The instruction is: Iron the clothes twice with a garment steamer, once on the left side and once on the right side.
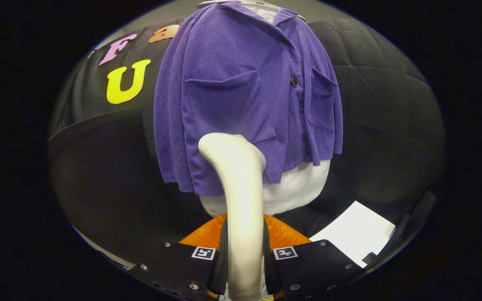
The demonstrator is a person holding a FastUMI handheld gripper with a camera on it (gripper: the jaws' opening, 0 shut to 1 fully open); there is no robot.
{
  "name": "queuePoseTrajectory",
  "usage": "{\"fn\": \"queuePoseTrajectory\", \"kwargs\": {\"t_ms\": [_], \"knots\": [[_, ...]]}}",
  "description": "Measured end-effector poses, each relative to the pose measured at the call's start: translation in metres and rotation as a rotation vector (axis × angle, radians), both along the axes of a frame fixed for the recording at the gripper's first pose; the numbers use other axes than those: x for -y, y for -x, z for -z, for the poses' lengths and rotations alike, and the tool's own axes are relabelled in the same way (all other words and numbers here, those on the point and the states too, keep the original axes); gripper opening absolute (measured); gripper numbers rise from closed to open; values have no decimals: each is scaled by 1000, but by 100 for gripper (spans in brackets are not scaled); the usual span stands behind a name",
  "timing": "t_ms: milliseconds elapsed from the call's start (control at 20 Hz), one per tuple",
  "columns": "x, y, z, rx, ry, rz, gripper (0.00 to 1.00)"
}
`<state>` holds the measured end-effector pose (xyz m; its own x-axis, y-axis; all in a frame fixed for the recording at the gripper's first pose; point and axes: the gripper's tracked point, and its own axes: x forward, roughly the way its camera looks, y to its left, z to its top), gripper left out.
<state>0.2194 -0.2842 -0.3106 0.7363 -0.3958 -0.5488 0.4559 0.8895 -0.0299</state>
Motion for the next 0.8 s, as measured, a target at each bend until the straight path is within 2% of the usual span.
{"fn": "queuePoseTrajectory", "kwargs": {"t_ms": [250,350,550,800], "knots": [[-12,20,27,-71,-19,-6,36],[-15,27,23,-71,-13,-3,36],[-9,35,-30,34,25,18,36],[10,27,-134,207,100,52,35]]}}
